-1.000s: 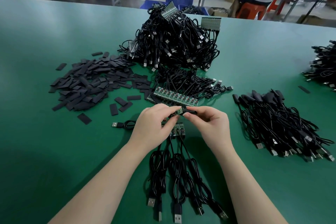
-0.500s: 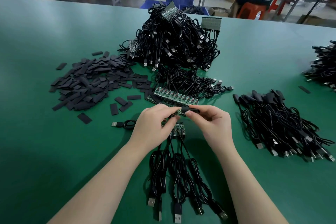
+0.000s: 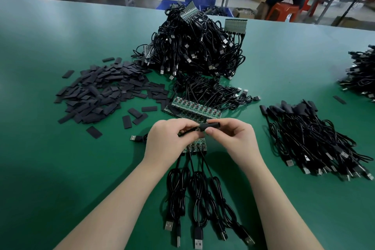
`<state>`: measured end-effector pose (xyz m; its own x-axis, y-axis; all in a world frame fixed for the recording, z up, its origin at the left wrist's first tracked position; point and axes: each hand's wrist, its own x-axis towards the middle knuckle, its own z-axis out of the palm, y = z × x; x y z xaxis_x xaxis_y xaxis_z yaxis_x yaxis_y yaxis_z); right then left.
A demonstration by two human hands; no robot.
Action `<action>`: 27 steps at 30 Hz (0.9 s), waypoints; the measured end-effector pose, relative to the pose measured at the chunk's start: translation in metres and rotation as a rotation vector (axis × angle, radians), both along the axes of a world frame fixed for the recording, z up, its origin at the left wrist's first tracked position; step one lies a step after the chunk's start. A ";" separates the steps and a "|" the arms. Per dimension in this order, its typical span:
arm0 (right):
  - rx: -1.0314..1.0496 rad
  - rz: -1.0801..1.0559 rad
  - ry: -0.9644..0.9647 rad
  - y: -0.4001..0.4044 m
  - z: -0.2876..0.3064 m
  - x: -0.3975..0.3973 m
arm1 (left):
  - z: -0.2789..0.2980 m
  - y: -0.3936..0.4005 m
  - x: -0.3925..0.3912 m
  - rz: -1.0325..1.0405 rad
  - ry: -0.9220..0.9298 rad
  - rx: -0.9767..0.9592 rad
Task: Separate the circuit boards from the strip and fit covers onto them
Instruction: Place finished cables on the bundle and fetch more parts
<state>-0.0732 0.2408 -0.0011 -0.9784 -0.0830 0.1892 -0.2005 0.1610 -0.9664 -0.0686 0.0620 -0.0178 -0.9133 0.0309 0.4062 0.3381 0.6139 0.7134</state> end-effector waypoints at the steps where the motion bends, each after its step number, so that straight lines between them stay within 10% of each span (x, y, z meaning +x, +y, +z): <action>1: 0.003 0.003 -0.003 -0.001 0.000 0.000 | 0.000 0.000 0.000 -0.013 0.018 -0.023; 27: -0.230 -0.059 -0.114 -0.015 -0.012 0.002 | 0.000 0.008 0.005 0.003 0.163 -0.007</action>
<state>-0.0715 0.2262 -0.0130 -0.9964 0.0071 0.0848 -0.0850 -0.0574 -0.9947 -0.0641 0.0697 -0.0176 -0.8352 0.0318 0.5491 0.4475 0.6197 0.6448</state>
